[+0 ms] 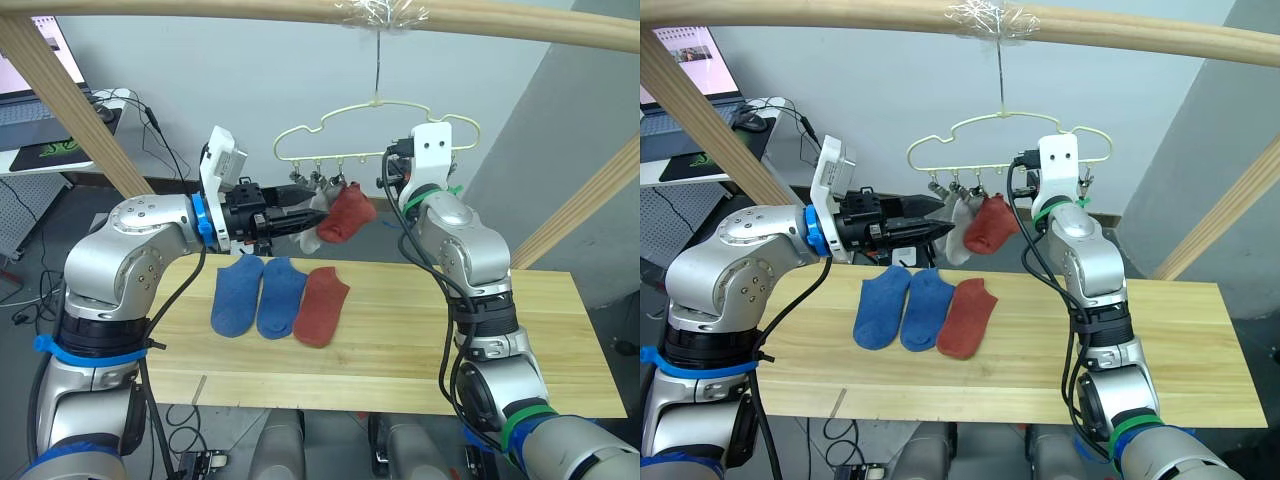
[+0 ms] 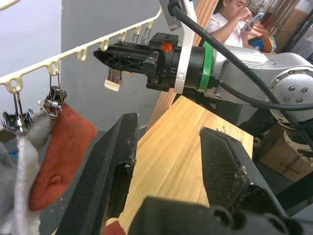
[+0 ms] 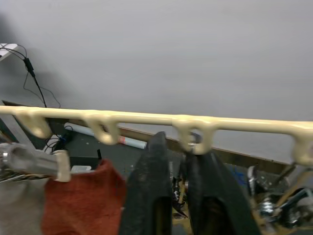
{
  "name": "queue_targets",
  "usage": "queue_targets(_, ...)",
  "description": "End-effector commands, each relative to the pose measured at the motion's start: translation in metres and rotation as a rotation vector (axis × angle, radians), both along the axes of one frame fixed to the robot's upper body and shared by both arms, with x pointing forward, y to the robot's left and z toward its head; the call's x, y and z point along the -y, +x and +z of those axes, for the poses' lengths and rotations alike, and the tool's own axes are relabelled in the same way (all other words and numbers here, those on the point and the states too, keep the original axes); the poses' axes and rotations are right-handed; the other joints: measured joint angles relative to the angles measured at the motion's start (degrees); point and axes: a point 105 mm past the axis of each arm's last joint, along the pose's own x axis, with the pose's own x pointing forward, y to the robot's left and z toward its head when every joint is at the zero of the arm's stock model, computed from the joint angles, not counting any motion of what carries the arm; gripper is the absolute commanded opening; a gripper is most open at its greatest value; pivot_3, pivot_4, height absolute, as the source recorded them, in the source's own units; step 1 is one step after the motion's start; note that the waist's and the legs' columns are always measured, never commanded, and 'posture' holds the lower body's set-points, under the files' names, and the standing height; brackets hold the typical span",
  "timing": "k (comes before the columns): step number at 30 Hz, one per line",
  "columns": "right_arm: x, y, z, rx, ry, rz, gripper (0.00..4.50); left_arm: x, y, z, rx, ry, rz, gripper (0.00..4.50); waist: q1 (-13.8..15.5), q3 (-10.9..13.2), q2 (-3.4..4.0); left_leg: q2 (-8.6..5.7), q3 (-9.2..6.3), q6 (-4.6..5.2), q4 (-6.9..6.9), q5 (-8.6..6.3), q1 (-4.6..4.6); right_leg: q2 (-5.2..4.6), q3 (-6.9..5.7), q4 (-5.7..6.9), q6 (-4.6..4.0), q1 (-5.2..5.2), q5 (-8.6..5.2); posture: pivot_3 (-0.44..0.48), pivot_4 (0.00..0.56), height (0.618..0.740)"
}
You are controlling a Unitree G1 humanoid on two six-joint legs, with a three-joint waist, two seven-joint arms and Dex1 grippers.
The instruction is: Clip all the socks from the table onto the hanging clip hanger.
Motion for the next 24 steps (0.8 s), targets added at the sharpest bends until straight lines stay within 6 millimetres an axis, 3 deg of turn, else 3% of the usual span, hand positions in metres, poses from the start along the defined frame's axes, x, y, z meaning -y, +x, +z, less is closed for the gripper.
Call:
queue_targets(1, 0.004, -0.001, 0.018, 0.062, 0.014, -0.016, 0.03, -0.001, 0.0, 0.002, 0.028, 0.022, 0.033, 2.29, 0.0, 0.0, 0.0, 0.0, 0.0, 0.0, 0.0, 0.0, 0.0, 0.0, 0.0, 0.0, 0.0, 0.0, 0.0, 0.197, 0.196, 0.74)
queue_targets(7, 0.005, -0.001, 0.021, 0.063, 0.026, -0.019, 0.03, 0.001, 0.005, -0.023, -0.042, 0.096, 0.091, 2.29, 0.0, 0.0, 0.0, 0.0, 0.01, 0.0, 0.0, 0.0, 0.0, 0.0, 0.01, 0.0, 0.0, 0.0, 0.0, 0.19, 0.196, 0.74)
queue_targets(10, 0.004, -0.001, 0.022, 0.063, 0.03, -0.015, 0.0, 0.002, 0.009, -0.038, -0.08, 0.101, 0.119, 2.84, 0.0, 0.0, 0.0, 0.0, 0.0, 0.0, -0.01, 0.0, 0.0, 0.0, 0.01, 0.0, 0.0, -0.02, 0.0, 0.189, 0.196, 0.74)
queue_targets(15, 0.001, -0.001, 0.026, 0.068, 0.032, -0.001, 0.0, 0.0, 0.019, -0.064, -0.096, 0.144, 0.179, 4.4, 0.0, 0.0, 0.0, 0.0, 0.01, 0.0, -0.02, 0.0, 0.0, 0.0, 0.02, 0.0, 0.0, -0.03, 0.0, 0.186, 0.194, 0.74)
queue_targets(24, -0.005, -0.003, 0.035, 0.086, 0.033, 0.028, 0.0, 0.009, 0.046, -0.13, -0.116, 0.248, 0.235, 4.48, 0.0, 0.0, 0.0, 0.0, 0.07, 0.0, -0.05, 0.0, -0.03, 0.0, 0.04, 0.0, -0.01, -0.1, 0.0, 0.173, 0.193, 0.74)
